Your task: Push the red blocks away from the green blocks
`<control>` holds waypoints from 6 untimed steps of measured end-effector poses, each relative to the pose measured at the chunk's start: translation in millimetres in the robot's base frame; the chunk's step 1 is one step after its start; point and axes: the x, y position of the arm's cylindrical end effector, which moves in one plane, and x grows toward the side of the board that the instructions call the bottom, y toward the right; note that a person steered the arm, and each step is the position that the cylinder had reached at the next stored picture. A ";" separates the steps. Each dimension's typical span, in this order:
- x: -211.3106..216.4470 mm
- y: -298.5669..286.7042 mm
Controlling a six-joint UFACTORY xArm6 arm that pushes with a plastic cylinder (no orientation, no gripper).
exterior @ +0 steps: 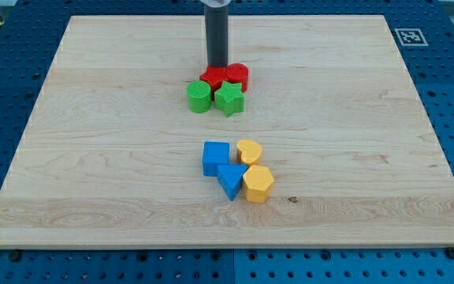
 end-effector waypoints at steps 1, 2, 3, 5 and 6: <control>0.0 0.0; -10.5 -17.8; -8.6 -63.0; 34.9 -76.2; 46.9 -61.4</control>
